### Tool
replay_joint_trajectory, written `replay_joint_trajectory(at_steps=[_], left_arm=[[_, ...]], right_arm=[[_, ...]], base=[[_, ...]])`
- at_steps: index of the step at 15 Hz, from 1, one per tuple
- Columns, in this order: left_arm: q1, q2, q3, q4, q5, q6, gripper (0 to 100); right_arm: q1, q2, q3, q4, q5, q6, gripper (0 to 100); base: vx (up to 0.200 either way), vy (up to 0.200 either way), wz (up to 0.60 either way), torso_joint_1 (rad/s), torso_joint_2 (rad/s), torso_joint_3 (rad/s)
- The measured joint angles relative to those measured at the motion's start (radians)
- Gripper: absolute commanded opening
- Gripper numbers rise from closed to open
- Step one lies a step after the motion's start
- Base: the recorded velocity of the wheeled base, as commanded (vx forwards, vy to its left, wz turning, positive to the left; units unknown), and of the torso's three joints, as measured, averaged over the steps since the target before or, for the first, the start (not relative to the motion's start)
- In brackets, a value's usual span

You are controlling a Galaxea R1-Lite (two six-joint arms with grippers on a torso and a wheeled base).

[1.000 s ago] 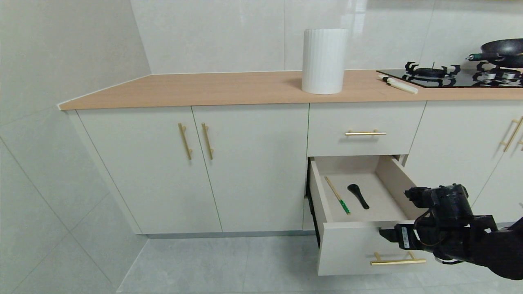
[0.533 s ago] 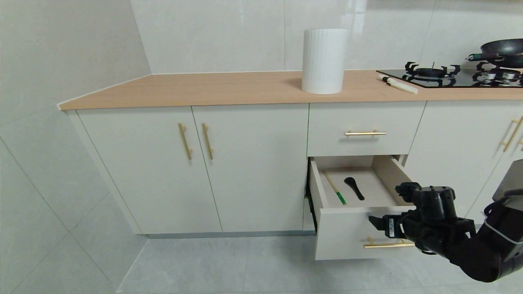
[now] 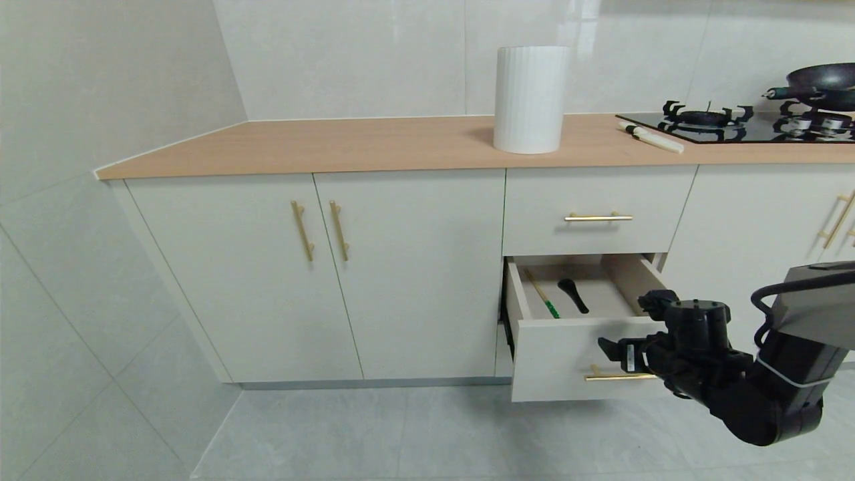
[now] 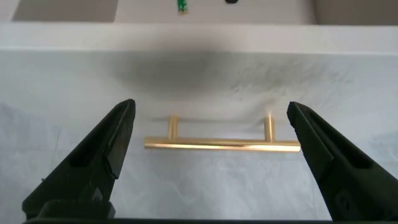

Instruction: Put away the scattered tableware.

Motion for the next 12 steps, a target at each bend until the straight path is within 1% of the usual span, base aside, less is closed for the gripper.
replay_joint_trajectory(at_steps=[4, 8, 12], left_arm=[[0.000, 0.000, 0.000, 0.000, 0.000, 0.000, 100], [0.000, 0.000, 0.000, 0.000, 0.000, 0.000, 100], [0.000, 0.000, 0.000, 0.000, 0.000, 0.000, 100]], right_arm=[[-0.017, 0.044, -0.104, 0.019, -0.001, -0.007, 100], [-0.021, 0.079, -0.261, 0.137, -0.010, -0.008, 100], [-0.028, 0.106, -0.379, 0.212, -0.013, -0.008, 100]], base=[[0.000, 0.000, 0.00, 0.000, 0.00, 0.000], [0.000, 0.000, 0.00, 0.000, 0.00, 0.000], [0.000, 0.000, 0.00, 0.000, 0.00, 0.000]])
